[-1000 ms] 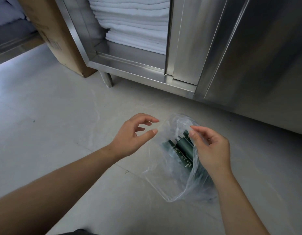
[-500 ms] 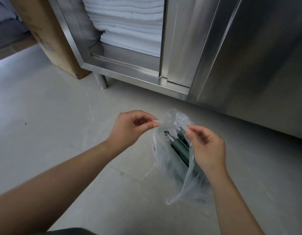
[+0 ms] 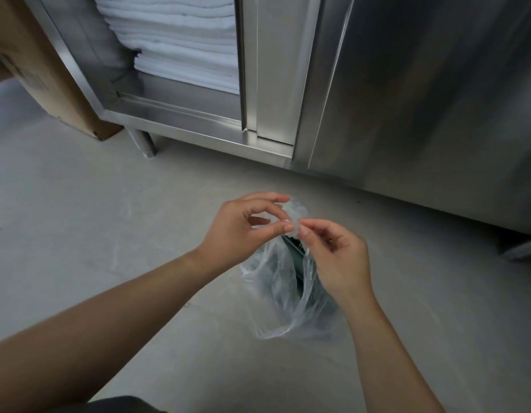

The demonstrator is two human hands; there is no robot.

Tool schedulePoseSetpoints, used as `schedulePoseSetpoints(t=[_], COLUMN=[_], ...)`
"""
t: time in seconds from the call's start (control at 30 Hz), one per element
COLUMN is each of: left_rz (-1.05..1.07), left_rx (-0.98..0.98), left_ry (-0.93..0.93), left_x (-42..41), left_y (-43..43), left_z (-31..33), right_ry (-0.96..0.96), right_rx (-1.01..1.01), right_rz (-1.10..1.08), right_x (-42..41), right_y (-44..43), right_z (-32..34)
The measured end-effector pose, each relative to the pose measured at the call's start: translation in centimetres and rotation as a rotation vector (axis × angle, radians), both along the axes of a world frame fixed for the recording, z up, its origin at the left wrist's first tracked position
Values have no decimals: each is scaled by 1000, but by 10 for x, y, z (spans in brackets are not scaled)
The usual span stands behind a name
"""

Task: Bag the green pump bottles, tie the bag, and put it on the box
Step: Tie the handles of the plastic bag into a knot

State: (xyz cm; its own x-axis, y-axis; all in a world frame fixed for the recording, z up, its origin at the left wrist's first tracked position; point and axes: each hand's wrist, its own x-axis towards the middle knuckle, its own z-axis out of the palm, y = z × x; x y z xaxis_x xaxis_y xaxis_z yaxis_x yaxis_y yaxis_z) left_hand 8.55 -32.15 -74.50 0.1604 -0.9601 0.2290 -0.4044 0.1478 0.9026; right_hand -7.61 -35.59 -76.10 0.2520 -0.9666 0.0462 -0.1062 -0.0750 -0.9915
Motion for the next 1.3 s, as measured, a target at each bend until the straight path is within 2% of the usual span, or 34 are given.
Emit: schedulePoseSetpoints(t=[0.1,0.33,0.67,0.87,1.13,1.3], left_rz=[-18,36,-18,-22,44,38], left_rx=[50,119,232,205,205,206], left_ry=[136,204,353,336,302,268], left_x=[-5,-3,4,5,2,1], left_y=[0,-1,7,8,6,7], left_z=[-3,-9,-8,-7,-11,-13], right_ry=[31,60,27,14,12,19], right_rx=[-1,12,-41,-37,6,9], right_rz=[64,155,164,80,179,136], right_x=[-1,-2,6,7,5,6], right_y=[1,2,2,0,-1,-1], right_z=[0,-1,-1,-4,0,-1])
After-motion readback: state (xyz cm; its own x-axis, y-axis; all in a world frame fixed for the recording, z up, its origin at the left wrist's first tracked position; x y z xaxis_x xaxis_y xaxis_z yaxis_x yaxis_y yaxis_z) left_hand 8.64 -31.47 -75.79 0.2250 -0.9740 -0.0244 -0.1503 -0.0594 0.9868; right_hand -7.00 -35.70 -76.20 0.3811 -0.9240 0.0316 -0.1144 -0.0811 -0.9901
